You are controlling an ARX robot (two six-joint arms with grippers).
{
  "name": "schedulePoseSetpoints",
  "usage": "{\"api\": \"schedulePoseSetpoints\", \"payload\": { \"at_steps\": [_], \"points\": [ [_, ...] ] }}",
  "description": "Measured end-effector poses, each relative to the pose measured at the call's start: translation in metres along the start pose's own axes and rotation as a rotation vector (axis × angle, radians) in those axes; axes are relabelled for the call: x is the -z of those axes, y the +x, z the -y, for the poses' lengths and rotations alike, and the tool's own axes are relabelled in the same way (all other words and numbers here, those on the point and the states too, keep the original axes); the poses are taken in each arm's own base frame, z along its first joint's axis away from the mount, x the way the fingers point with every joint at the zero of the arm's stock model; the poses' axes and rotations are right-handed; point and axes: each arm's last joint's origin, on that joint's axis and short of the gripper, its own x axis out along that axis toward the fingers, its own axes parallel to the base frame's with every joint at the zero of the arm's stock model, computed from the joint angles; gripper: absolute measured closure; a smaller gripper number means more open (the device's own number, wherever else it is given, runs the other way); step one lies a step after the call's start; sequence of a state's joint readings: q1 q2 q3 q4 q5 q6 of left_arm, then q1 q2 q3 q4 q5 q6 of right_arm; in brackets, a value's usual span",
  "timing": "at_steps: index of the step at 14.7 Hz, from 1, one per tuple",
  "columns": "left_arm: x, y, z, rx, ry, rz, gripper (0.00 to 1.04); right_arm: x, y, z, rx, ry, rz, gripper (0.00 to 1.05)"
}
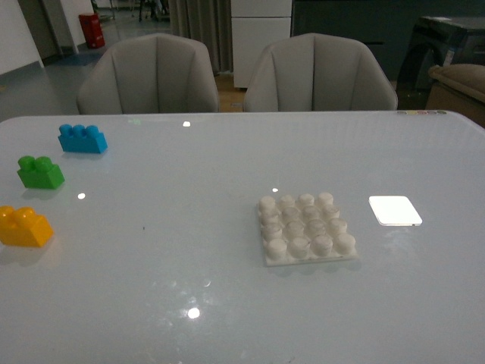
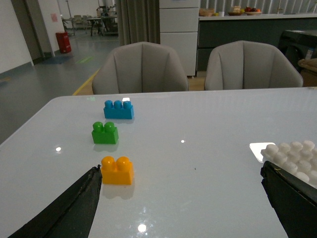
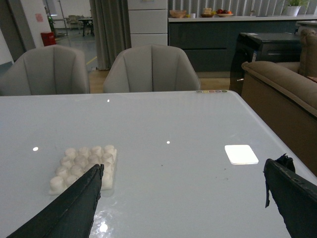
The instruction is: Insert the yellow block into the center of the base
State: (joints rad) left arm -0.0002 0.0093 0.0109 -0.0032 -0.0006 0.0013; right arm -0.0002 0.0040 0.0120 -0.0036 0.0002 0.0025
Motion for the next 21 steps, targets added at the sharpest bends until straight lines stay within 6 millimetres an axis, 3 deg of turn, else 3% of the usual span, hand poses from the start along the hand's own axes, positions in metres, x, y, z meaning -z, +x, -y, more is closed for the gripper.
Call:
{"api": "schedulePoseSetpoints", "payload": {
  "at_steps": [21],
  "points": [
    [0.0,0.0,0.0,0.0,0.0,0.0,0.07,-0.0001,0.0,0.0,0.0,0.0,0.0,0.06]
  ]
}}
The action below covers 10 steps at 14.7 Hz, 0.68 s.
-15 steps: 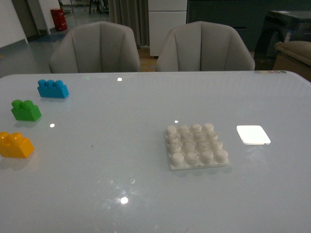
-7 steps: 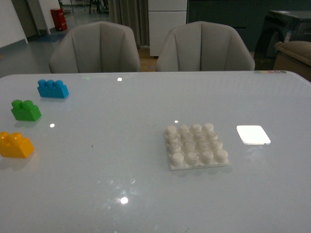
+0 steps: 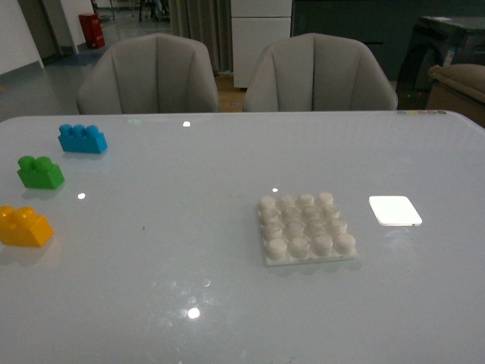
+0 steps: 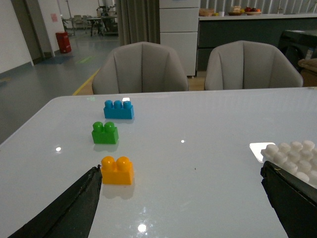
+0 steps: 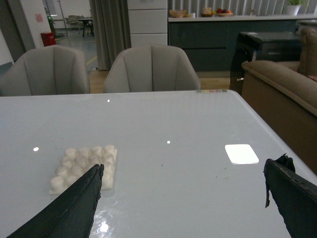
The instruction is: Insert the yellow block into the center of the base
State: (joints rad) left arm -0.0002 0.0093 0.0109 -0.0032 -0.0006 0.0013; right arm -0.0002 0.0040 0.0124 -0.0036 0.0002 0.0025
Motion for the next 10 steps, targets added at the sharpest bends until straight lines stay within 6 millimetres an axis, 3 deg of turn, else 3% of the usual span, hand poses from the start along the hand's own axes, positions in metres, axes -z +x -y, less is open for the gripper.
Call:
{"api": "schedulePoseSetpoints", "payload": {
  "at_steps": [1,3,5,6,8,10],
  "points": [
    [0.0,0.0,0.0,0.0,0.0,0.0,0.07,-0.001,0.003,0.001,0.017,0.044,-0.013,0.06],
    [0.0,0.0,0.0,0.0,0.0,0.0,0.07,-0.035,0.027,0.006,0.032,0.105,0.038,0.06],
    [0.0,0.0,0.0,0.0,0.0,0.0,0.07,-0.078,0.071,0.01,0.023,0.117,0.121,0.06],
    [0.0,0.0,0.0,0.0,0.0,0.0,0.07,-0.088,0.104,0.011,0.02,0.135,0.077,0.06],
    [0.0,0.0,0.0,0.0,0.0,0.0,0.07,-0.078,0.176,0.008,0.016,0.165,-0.147,0.06],
    [0.0,0.0,0.0,0.0,0.0,0.0,0.07,-0.046,0.249,-0.004,0.001,0.14,-0.37,0.06]
  ]
}}
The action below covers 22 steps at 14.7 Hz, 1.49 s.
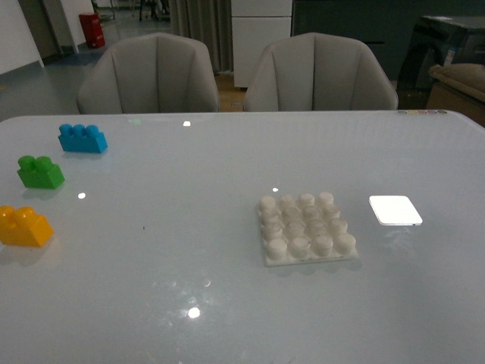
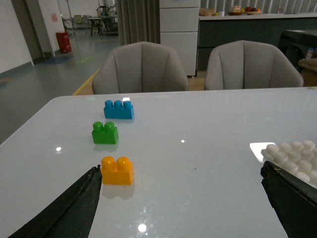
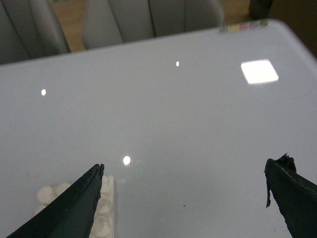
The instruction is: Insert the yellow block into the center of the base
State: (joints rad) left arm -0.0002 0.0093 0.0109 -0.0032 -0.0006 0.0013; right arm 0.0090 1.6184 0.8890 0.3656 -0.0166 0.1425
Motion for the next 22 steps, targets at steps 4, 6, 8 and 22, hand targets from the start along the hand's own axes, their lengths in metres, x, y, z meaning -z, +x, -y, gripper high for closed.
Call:
{"api": "schedulePoseSetpoints", "payload": {
  "at_steps": [4,6,8,22],
  "points": [
    [0.0,0.0,0.0,0.0,0.0,0.0,0.07,0.051,0.093,-0.031,-0.026,-0.109,-0.338,0.06],
    [0.0,0.0,0.0,0.0,0.0,0.0,0.07,0.076,0.11,-0.055,-0.084,-0.152,-0.447,0.06],
    [0.0,0.0,0.0,0.0,0.0,0.0,0.07,0.086,0.121,-0.084,-0.134,-0.19,-0.492,0.06],
    [0.0,0.0,0.0,0.0,0.0,0.0,0.07,0.125,0.142,-0.104,-0.197,-0.039,-0.597,0.06]
  ]
}}
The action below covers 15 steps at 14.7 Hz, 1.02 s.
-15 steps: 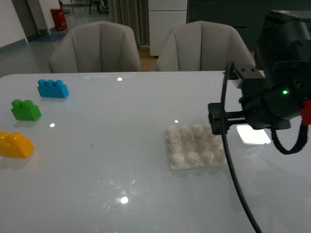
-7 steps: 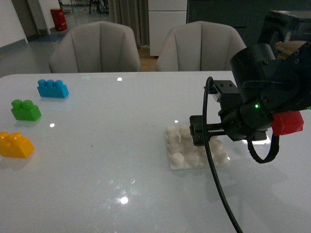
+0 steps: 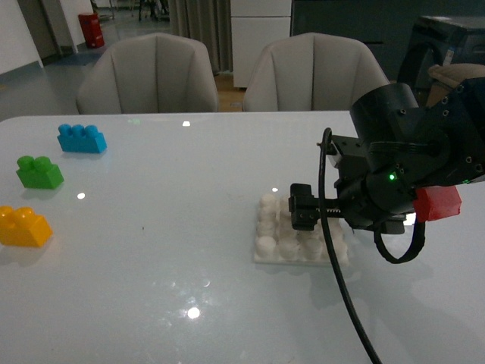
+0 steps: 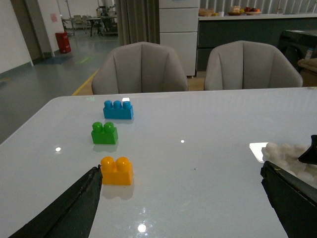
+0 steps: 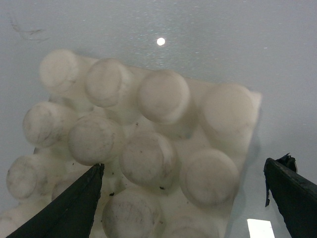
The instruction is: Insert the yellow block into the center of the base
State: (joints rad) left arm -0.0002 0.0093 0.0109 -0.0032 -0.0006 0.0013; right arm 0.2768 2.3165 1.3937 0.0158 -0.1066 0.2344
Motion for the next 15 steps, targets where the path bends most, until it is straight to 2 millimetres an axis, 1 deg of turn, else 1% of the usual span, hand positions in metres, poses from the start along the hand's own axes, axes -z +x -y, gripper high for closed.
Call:
{"api": "schedulePoseSetpoints", "payload": {
  "at_steps": [3,8,10,13,15],
  "points": [
    [0.0,0.0,0.0,0.0,0.0,0.0,0.07,0.002,0.004,-0.018,-0.033,0.009,-0.004,0.06],
    [0.0,0.0,0.0,0.0,0.0,0.0,0.07,-0.002,0.014,-0.044,-0.077,0.018,-0.004,0.06],
    [0.0,0.0,0.0,0.0,0.0,0.0,0.07,-0.003,0.017,-0.056,-0.091,0.014,-0.01,0.06],
    [0.0,0.0,0.0,0.0,0.0,0.0,0.07,0.0,0.02,-0.081,-0.121,0.015,-0.028,0.06],
    [0.0,0.0,0.0,0.0,0.0,0.0,0.07,0.0,0.021,-0.089,-0.13,0.042,-0.033,0.06]
  ]
}}
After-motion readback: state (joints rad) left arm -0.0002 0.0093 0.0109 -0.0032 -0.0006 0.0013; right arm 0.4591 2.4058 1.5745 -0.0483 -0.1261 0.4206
